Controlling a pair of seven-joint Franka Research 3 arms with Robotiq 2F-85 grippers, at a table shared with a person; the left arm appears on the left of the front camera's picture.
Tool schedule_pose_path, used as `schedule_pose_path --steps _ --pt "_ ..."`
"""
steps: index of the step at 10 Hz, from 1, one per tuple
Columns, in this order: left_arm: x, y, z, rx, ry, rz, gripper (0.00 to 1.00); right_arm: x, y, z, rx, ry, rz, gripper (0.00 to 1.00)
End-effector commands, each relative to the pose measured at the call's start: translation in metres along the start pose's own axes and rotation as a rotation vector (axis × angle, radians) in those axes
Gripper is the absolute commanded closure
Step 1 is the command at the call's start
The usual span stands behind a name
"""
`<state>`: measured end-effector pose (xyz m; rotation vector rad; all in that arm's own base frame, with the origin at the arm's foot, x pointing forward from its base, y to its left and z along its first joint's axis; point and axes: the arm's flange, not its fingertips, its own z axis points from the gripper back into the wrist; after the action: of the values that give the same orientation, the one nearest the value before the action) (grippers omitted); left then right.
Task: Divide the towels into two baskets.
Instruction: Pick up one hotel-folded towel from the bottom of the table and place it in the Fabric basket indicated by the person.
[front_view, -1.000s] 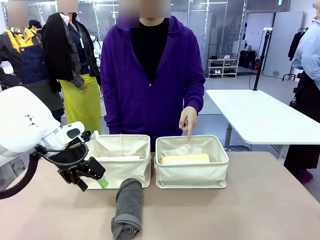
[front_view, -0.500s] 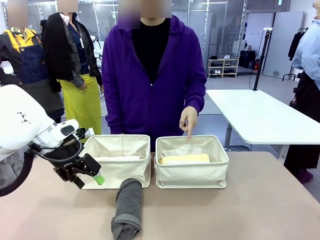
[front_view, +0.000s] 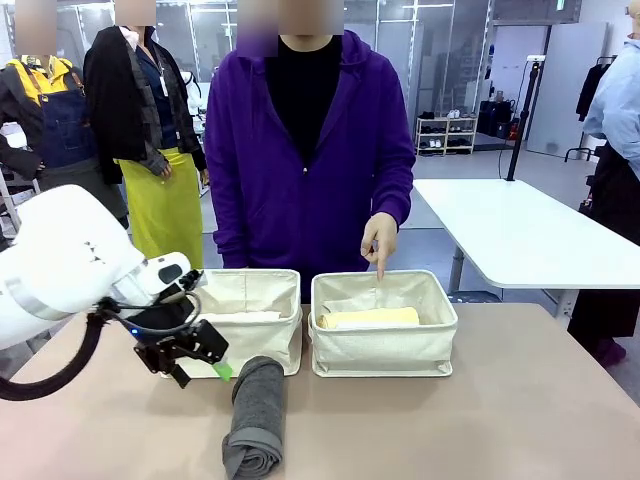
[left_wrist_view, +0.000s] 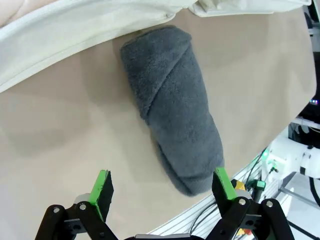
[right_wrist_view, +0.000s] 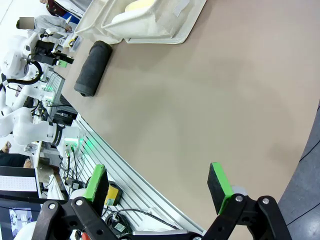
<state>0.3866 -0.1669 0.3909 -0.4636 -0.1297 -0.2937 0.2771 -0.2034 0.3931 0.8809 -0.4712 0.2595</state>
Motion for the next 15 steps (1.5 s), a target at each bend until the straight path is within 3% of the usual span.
schedule_pose_path --steps 1,4,8,15 --pt "0.016 -0.012 -0.017 0.017 -0.018 0.061 0.00 0.000 0.003 0.002 0.010 -0.015 -0.011 0.00" --pt "0.025 -0.037 -0.046 0.052 -0.022 0.094 0.00 0.000 0.003 0.002 0.010 -0.015 -0.011 0.00" --pt "0.023 -0.055 -0.073 0.162 -0.038 0.267 0.00 0.000 0.003 0.002 0.010 -0.015 -0.011 0.00" --pt "0.027 -0.062 -0.099 0.225 0.003 0.314 0.00 0.000 0.003 0.002 0.010 -0.015 -0.011 0.00"
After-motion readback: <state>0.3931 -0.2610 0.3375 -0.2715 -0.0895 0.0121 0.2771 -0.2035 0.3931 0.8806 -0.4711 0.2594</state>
